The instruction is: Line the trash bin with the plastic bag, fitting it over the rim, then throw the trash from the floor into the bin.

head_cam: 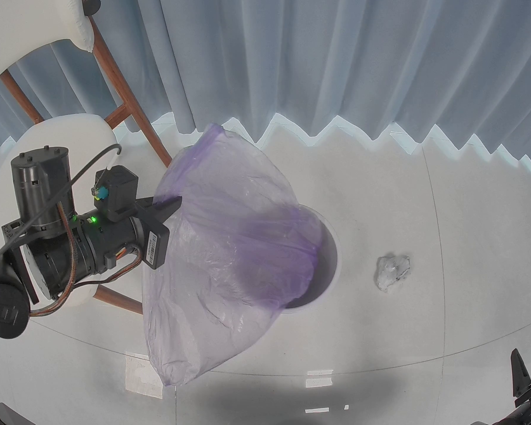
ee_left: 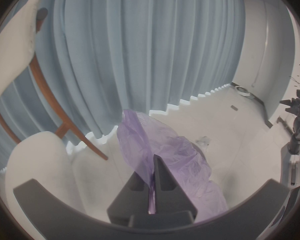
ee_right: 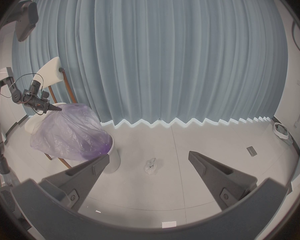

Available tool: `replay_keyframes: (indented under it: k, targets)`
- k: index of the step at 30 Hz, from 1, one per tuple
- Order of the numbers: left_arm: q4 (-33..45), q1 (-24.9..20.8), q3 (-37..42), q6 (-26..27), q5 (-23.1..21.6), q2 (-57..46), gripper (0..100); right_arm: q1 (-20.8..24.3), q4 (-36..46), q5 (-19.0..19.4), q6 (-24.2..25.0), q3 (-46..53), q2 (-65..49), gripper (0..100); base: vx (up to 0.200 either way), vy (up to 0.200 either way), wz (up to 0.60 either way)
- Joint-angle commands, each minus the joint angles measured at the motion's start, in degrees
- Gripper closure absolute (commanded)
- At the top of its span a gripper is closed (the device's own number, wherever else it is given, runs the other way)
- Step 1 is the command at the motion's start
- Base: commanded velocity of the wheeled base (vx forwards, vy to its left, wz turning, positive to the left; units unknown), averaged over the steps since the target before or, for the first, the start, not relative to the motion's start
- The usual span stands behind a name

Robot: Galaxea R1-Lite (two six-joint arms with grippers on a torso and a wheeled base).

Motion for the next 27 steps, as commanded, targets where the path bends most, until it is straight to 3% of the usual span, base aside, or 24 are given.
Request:
replay_keyframes:
  k: [1, 6, 13, 16, 19, 23, 27]
  targets:
    - [0.3, -3.4, 1.6, -0.3, 4.1, -4.0, 100, 0.0, 0.0, 0.0, 0.0, 1.0, -1.0, 0, 0.0, 0.0, 0.0]
    - [-1.1, -5.9, 0.4, -0.6, 2.1, 0.0, 100, 0.0, 0.0, 0.0, 0.0, 1.0, -1.0, 0, 0.0, 0.0, 0.0]
    - [-1.2, -7.5, -1.1, -0.7, -17.1, 6.3, 100, 0.0, 0.0, 0.0, 0.0, 1.0, -1.0, 0, 0.0, 0.0, 0.0]
    - [-1.1, -7.8, -2.4, -0.6, -20.3, 8.6, 100, 0.0, 0.0, 0.0, 0.0, 1.0, -1.0, 0, 0.0, 0.0, 0.0]
    - [-0.9, -8.5, -1.9, -0.7, -19.4, 9.8, 100, 0.0, 0.0, 0.0, -0.1, 1.0, -1.0, 0, 0.0, 0.0, 0.0]
    - [-1.8, -8.6, 1.2, -1.4, -12.0, 11.3, 100, 0.0, 0.0, 0.0, 0.1, 1.0, -1.0, 0, 0.0, 0.0, 0.0]
    - [-3.3, -8.6, 1.8, -2.5, -9.9, 11.5, 100, 0.0, 0.0, 0.0, -0.1, 1.0, -1.0, 0, 0.0, 0.0, 0.0]
